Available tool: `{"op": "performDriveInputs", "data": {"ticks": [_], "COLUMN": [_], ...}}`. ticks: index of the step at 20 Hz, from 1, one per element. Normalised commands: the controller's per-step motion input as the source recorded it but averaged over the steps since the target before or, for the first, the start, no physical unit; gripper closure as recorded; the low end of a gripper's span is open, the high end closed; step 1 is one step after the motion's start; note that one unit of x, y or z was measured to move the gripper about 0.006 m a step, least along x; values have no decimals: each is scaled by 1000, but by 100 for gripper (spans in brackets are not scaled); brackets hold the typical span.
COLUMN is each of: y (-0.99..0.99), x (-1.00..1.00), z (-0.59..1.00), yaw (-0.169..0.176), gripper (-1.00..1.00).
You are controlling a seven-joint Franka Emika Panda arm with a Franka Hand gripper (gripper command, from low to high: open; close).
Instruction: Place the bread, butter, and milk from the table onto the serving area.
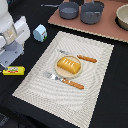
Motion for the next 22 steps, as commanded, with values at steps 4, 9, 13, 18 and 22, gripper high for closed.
{"op": "performDriveInputs", "data": {"ticks": [4, 9, 13, 18, 22], "y": [17, 19, 48, 10, 0], "x": [-240, -282, -234, -269, -324], "z": [-384, -437, -354, -332, -381], "yaw": [129, 127, 118, 113, 104], "gripper": [-100, -100, -100, -100, -100]}}
